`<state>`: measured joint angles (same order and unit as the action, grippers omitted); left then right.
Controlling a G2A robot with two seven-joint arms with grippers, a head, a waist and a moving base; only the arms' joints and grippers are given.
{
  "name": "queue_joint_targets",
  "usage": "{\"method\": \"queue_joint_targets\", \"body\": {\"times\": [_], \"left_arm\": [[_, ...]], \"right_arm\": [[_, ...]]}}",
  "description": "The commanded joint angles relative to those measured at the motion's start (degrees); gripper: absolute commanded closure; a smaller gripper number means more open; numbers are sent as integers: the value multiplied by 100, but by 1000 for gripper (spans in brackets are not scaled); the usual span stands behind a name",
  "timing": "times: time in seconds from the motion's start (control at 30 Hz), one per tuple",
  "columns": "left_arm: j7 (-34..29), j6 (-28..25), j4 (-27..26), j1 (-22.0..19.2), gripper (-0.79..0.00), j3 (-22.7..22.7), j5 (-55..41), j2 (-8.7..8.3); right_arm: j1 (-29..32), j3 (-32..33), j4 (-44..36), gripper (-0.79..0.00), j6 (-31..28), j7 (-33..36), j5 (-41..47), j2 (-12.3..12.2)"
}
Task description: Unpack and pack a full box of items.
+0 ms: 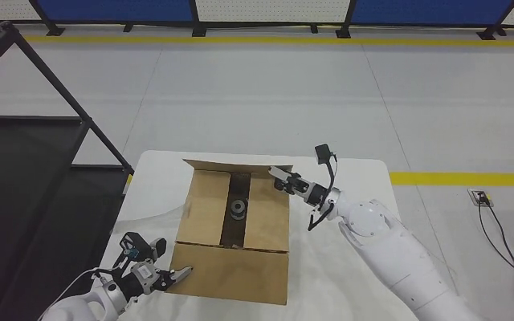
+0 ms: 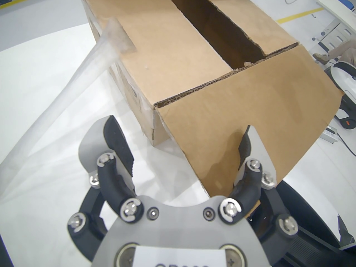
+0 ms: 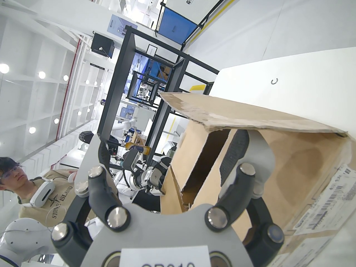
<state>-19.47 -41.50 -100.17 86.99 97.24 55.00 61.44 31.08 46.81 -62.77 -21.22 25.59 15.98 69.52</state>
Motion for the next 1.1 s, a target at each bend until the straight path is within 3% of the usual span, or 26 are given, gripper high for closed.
{"method": "queue_joint_targets", "body": {"times": [0.0, 0.27, 0.73, 0.93, 1.07], "left_arm": [[-13, 30, -59, -2, -785, -57, 71, -6], [82, 106, -145, 88, -785, -173, 324, -25], [364, 167, -133, 267, -785, -183, 410, -57], [552, 157, -127, 291, -785, -104, 214, -70], [655, 484, -75, 274, -785, 13, -36, -65]], "right_arm": [[-90, -45, 67, -785, 276, -470, -82, 83], [-720, -516, 861, -785, 843, -1630, -571, 539], [-1548, -1359, 2734, -785, 1004, -1812, -1133, 1466], [-1694, -1393, 3322, -785, 807, -1698, -1110, 1734], [-1755, -1365, 3606, -785, 674, -1617, -1118, 1852]]}}
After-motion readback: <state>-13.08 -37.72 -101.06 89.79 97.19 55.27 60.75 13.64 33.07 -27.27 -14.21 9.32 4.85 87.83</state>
